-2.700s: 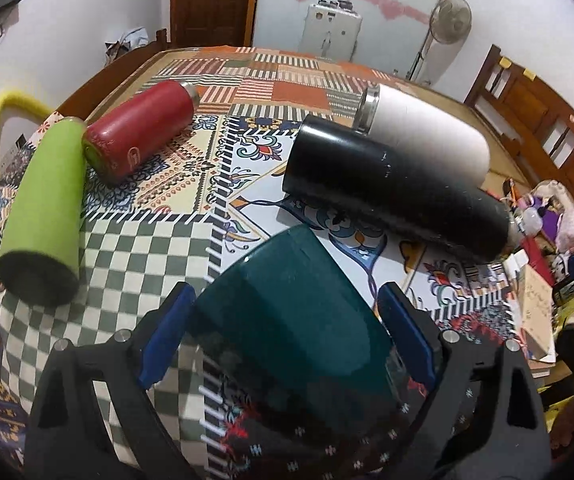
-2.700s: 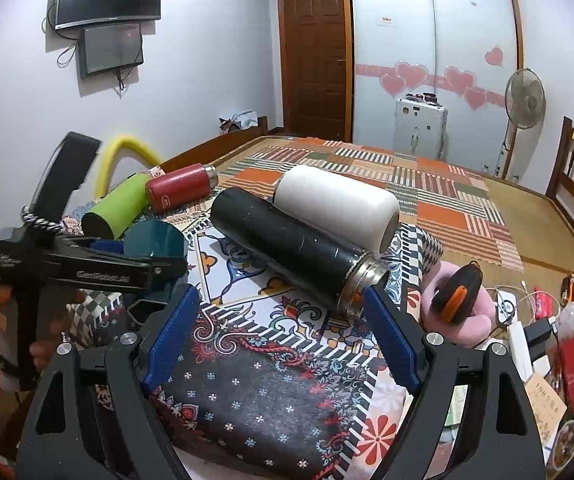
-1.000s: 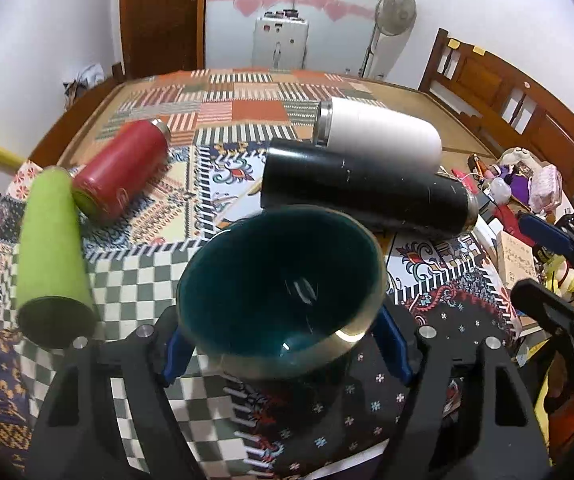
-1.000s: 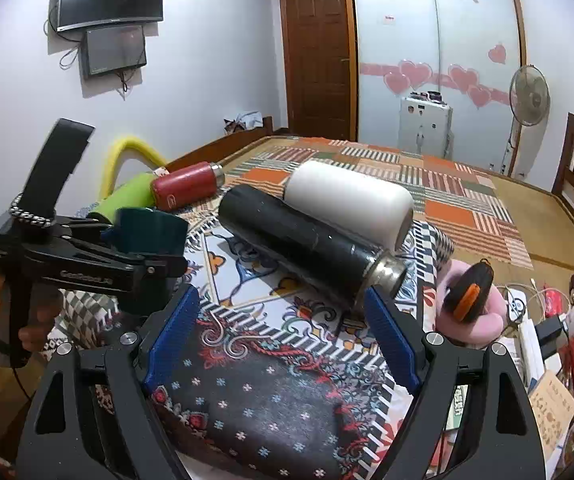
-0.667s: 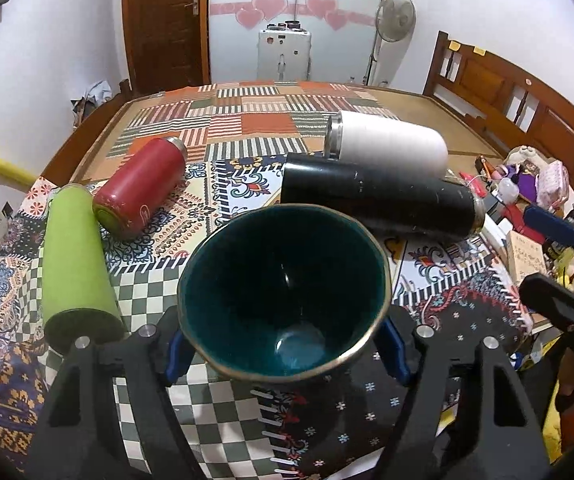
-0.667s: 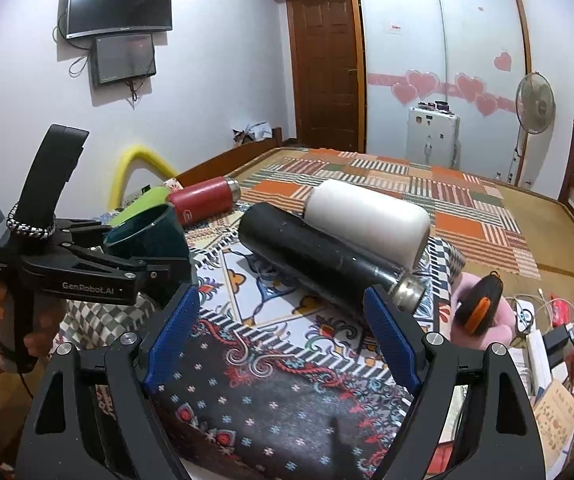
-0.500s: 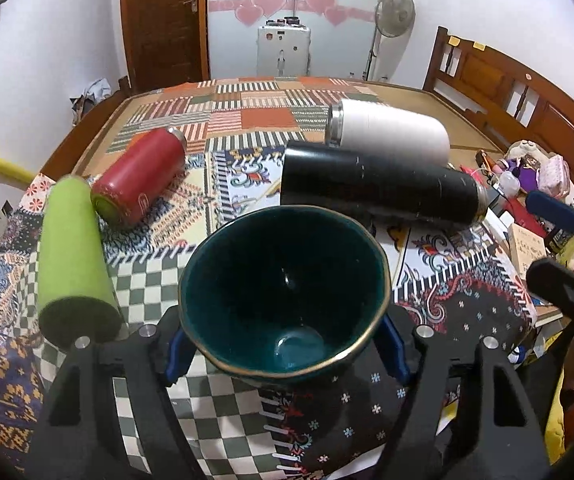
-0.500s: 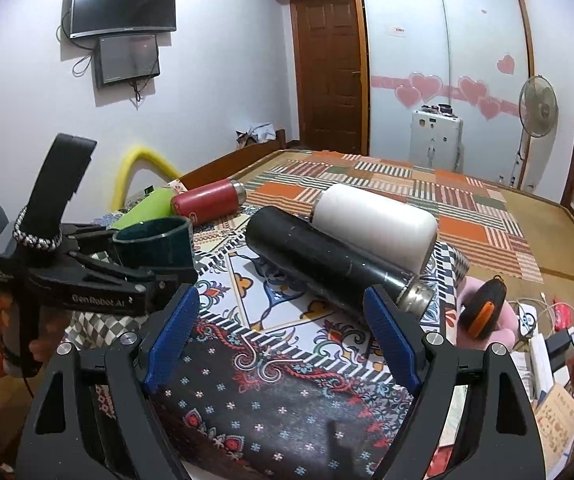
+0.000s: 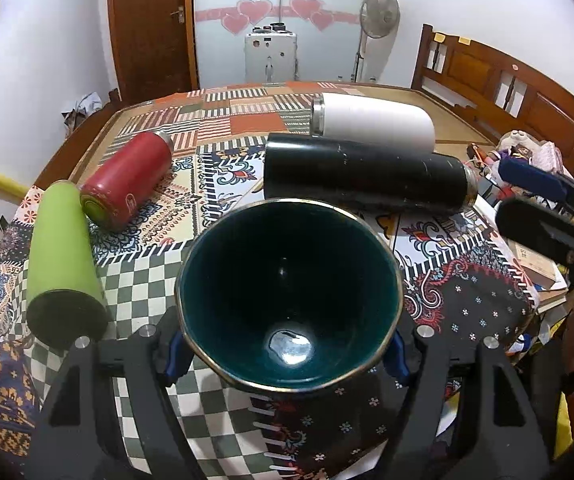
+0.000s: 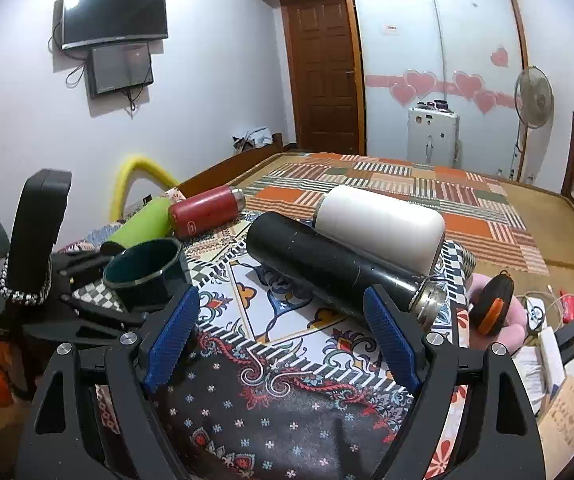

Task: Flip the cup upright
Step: 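Lower the cup onto the checkered cloth and open the left tool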

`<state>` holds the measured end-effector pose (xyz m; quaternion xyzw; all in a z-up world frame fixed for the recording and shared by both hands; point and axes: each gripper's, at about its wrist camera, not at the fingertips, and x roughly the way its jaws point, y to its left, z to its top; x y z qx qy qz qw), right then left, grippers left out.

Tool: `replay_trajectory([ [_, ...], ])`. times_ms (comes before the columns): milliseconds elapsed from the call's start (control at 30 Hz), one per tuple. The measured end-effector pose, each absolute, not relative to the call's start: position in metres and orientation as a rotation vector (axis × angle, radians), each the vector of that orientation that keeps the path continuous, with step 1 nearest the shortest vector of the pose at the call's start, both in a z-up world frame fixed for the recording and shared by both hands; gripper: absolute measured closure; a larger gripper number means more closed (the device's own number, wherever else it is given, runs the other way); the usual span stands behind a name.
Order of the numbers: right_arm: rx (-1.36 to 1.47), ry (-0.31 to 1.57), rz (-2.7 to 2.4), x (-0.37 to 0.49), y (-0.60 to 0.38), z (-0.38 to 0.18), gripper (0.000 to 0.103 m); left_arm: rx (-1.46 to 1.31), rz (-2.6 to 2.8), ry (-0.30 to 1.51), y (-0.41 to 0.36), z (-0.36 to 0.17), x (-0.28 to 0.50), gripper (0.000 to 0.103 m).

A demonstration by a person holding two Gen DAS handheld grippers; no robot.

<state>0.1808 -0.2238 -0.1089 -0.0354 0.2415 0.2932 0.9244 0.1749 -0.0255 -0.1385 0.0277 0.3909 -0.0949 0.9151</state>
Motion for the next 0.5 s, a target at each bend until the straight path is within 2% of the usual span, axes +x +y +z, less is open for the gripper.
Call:
replay_trajectory([
  [267,-0.057,0.475,0.582,0.179,-0.223,-0.102,0.021,0.011,-0.194,0.776,-0.015,-0.134,0.162,0.018],
  [500,-0.047,0.425,0.57,0.158,-0.222,-0.085,0.021,0.015,-0.172,0.672,-0.011,-0.105,0.124,0.018],
])
